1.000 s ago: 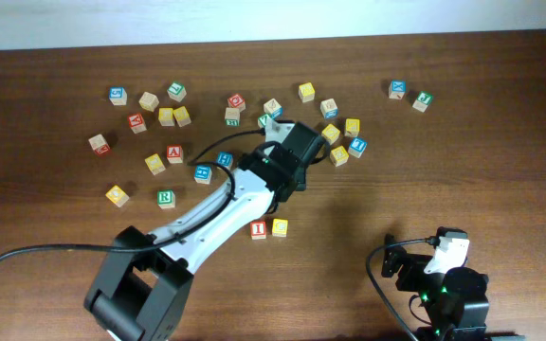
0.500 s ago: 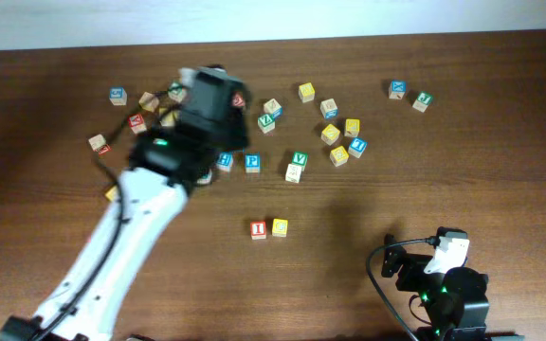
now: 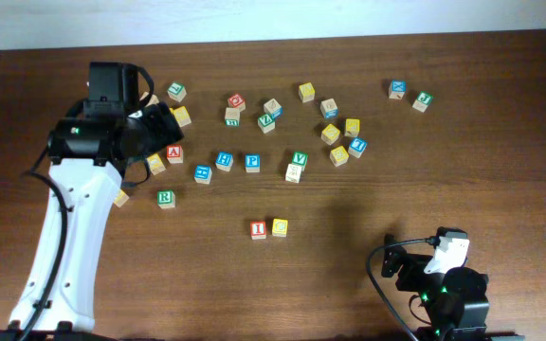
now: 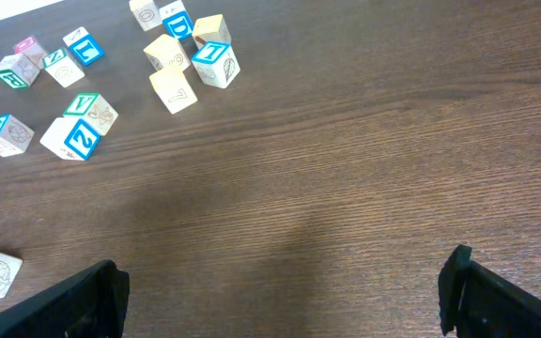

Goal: Spell out ICRA
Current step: 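Move the left gripper over the green R block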

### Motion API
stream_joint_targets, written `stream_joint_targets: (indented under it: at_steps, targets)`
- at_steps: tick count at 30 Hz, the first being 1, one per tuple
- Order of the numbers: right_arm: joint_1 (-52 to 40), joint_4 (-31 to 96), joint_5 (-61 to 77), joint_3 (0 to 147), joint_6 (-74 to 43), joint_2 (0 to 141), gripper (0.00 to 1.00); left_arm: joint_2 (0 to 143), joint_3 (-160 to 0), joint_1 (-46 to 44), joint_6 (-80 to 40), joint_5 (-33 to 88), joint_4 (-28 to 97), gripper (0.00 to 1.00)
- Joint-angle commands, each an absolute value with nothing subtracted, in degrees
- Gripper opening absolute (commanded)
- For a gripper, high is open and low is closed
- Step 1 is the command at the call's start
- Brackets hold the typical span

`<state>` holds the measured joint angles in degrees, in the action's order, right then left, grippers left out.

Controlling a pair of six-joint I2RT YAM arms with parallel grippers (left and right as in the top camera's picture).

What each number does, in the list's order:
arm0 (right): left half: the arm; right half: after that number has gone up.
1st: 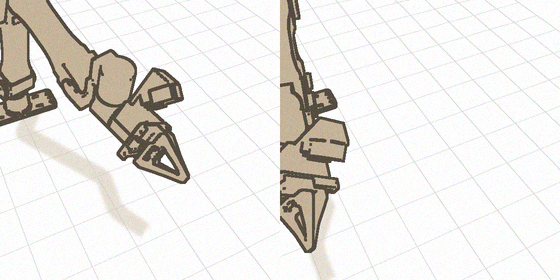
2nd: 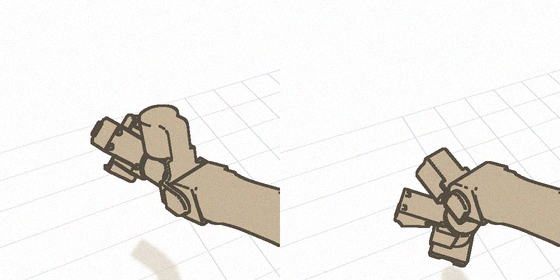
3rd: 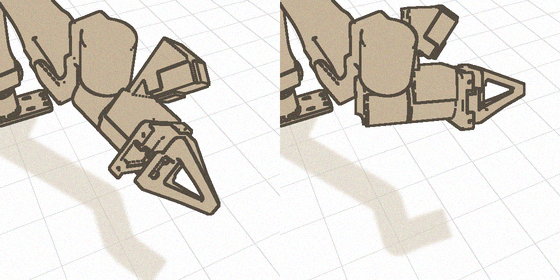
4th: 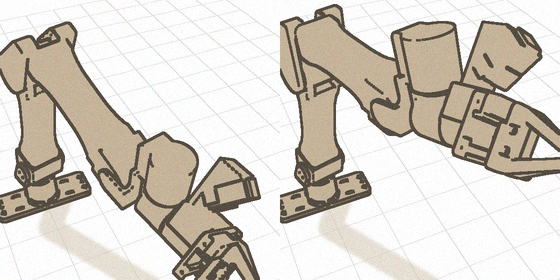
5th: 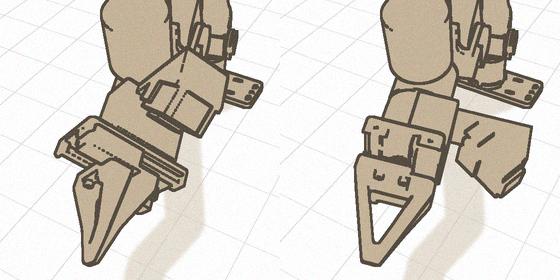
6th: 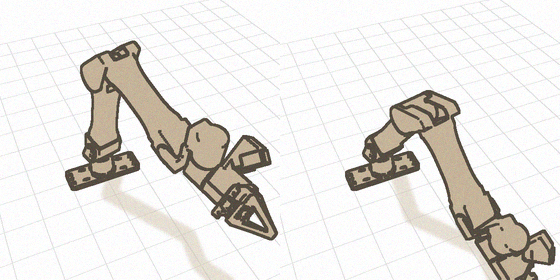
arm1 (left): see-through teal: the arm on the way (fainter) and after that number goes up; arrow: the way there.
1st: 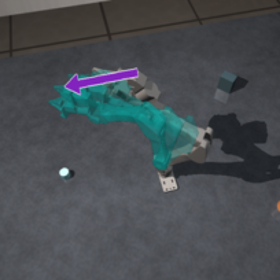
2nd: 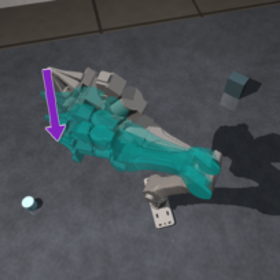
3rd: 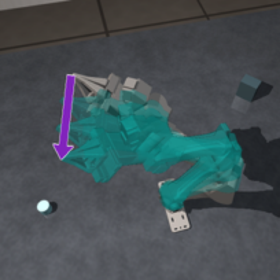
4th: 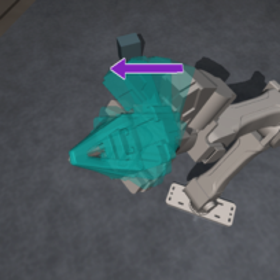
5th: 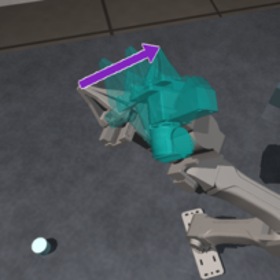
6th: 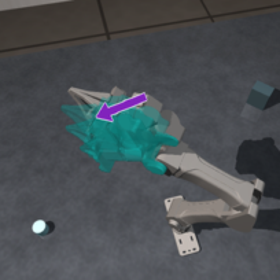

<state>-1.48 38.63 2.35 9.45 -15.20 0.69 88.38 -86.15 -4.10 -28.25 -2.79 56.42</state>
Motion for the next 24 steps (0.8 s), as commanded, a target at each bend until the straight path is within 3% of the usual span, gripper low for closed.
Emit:
stream_joint_targets:
  at_steps: [1, 9, 13, 15, 24]
  targets:
    - [-1.10, 38.85, 1.67, 9.65, -15.03, 0.40, 0.98, 91.66, -84.09, -4.23, -23.66, 1.43, 57.10, 0.77]
    - [-1.10, 38.85, 1.65, 9.65, -15.03, 0.40, 0.98, 102.78, -84.07, -12.05, -20.34, 3.49, 56.97, 0.86]
    - [-1.10, 38.85, 1.67, 9.65, -15.03, 0.40, 0.98, 104.90, -84.07, -16.12, -15.31, 3.49, 47.62, 0.84]
    - [-1.10, 38.85, 1.67, 9.65, -15.03, 0.43, 0.98, 105.93, -84.07, -18.22, -16.10, 3.49, 44.97, 0.77]
    - [-1.10, 38.85, 1.65, 9.65, -15.03, 0.40, 0.98, 108.27, -84.29, -23.46, -19.31, 5.41, 43.09, 0.80]
